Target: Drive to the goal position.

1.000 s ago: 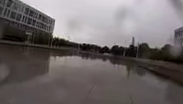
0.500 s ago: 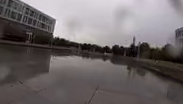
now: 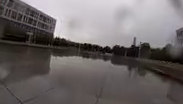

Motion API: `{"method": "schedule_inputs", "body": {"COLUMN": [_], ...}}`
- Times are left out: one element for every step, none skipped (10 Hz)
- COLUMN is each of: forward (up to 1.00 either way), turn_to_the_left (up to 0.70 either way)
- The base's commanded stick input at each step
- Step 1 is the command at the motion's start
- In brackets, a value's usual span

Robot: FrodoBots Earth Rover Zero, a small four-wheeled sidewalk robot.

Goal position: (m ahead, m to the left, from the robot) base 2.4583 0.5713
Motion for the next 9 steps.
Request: {"method": "schedule_inputs", "body": {"forward": [0.6, 0.6, 0.6, 0.61, 0.58, 0.55, 0.55, 0.55, 0.55], "turn_to_the_left": [0.0, 0.0, 0.0, 0.0, -0.2, -0.29, -0.06, 0.0, 0.0]}}
